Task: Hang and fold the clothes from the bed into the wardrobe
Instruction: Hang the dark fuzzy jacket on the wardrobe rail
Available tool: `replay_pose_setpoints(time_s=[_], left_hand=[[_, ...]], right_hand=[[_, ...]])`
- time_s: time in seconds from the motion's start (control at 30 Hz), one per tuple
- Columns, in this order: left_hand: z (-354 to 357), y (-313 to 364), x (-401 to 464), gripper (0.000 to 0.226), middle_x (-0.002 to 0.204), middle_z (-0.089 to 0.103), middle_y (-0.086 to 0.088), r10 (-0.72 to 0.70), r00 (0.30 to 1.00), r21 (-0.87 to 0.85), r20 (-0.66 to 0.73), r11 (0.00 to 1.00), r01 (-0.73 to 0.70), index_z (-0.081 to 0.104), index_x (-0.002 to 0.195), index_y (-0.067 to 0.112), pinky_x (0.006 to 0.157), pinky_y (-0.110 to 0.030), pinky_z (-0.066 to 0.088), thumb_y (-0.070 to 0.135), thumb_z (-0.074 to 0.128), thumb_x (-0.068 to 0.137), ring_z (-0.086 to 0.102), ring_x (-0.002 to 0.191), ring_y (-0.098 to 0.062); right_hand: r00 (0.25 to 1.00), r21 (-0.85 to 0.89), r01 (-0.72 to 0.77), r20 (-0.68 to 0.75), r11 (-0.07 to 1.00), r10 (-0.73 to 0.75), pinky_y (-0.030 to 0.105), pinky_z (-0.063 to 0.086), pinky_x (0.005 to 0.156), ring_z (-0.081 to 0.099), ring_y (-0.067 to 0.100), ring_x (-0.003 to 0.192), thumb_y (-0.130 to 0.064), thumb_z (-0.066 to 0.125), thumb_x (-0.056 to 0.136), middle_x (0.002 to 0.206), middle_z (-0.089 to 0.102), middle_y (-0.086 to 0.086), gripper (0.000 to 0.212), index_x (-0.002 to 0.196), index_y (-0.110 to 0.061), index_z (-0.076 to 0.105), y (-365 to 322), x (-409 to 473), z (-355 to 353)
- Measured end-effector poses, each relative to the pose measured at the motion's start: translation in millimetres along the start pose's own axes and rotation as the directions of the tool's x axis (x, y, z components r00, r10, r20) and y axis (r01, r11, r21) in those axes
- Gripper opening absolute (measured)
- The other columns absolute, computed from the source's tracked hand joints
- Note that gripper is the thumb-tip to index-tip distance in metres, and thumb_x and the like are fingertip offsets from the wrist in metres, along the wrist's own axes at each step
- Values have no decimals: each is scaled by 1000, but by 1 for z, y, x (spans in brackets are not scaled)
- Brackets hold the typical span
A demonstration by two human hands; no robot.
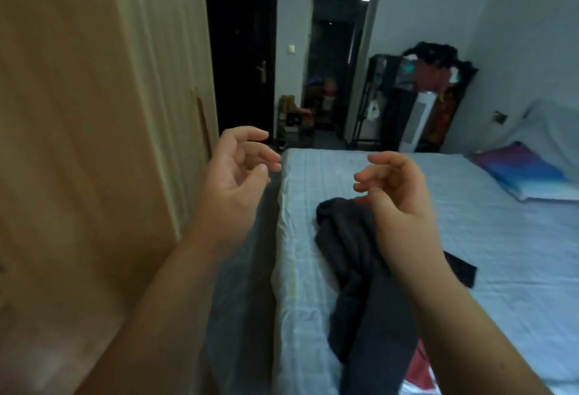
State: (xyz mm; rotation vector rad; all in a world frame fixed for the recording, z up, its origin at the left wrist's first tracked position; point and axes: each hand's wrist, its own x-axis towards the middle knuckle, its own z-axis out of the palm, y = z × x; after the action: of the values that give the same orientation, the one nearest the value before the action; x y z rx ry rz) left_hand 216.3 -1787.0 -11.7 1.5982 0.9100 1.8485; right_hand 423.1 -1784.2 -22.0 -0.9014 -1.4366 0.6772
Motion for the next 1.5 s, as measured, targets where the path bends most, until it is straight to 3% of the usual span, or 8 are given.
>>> replay_pose_setpoints(time_s=[0.1, 0.37, 0.5, 0.63, 0.9, 1.17, 1.37, 1.5], left_hand=[[60, -20, -2, 36, 90, 64, -3, -48, 998, -15, 45, 999, 48, 53, 109, 19, 74, -22, 50, -3, 45, 82, 64, 85, -16], [174, -80, -5, 35, 95, 65, -7, -222, 965, -21, 136, 974, 227, 53, 115, 11, 75, -29, 54, -9, 44, 87, 66, 86, -19], [216, -115, 0, 38, 95, 64, -8, -285, 942, -17, 174, 956, 293, 53, 115, 10, 73, -26, 54, -17, 42, 89, 67, 83, -15], [247, -163, 10, 41, 95, 66, -9, -347, 918, -4, 193, 935, 355, 56, 110, 17, 75, -28, 55, -15, 43, 89, 67, 85, -19], [291, -301, 62, 44, 89, 67, 2, -498, 850, 42, 173, 866, 498, 57, 106, 24, 72, -28, 52, -14, 44, 88, 67, 83, -19], [360, -406, 102, 42, 91, 65, -3, -603, 775, 76, 188, 796, 601, 56, 107, 19, 70, -27, 54, -15, 41, 89, 67, 81, -16], [382, -464, 107, 43, 89, 65, -3, -684, 707, 149, 180, 730, 668, 57, 104, 23, 69, -26, 53, -15, 42, 89, 67, 80, -15], [396, -500, 108, 42, 88, 65, -3, -756, 645, 215, 113, 653, 727, 57, 102, 23, 71, -31, 52, -14, 42, 88, 66, 78, -13]], right_hand=[[995, -22, -52, -81, 998, 50, 41, 54, 83, 63, 14, 90, -4, 44, 85, 95, 64, -4, 37, 108, -30, 56, 24, 7, -58], [948, -22, -171, -277, 985, 159, 33, 49, 71, 60, 21, 76, 8, 44, 86, 89, 64, -4, 43, 107, -26, 57, 81, 12, -186], [919, -32, -262, -315, 965, 239, 42, 53, 75, 63, 21, 80, 5, 45, 84, 85, 65, -6, 41, 106, -27, 58, 122, 13, -217], [888, -58, -354, -333, 933, 317, 54, 53, 84, 64, 30, 82, 13, 44, 85, 87, 65, 6, 43, 106, -22, 58, 166, 30, -238], [819, -137, -529, -341, 837, 462, 55, 55, 86, 66, 34, 90, 6, 45, 81, 91, 67, 5, 47, 98, -34, 62, 279, 111, -260], [757, -174, -626, -370, 760, 539, 16, 49, 73, 59, 1, 76, 12, 45, 83, 86, 64, -3, 46, 97, -30, 60, 384, 172, -274], [692, -262, -720, -334, 642, 640, 27, 52, 79, 65, 13, 90, 7, 47, 82, 96, 68, 0, 38, 100, -23, 63, 465, 187, -294], [650, -304, -759, -295, 576, 700, 28, 53, 73, 66, 13, 86, -3, 53, 84, 98, 68, -5, 32, 101, -30, 61, 530, 204, -302]])
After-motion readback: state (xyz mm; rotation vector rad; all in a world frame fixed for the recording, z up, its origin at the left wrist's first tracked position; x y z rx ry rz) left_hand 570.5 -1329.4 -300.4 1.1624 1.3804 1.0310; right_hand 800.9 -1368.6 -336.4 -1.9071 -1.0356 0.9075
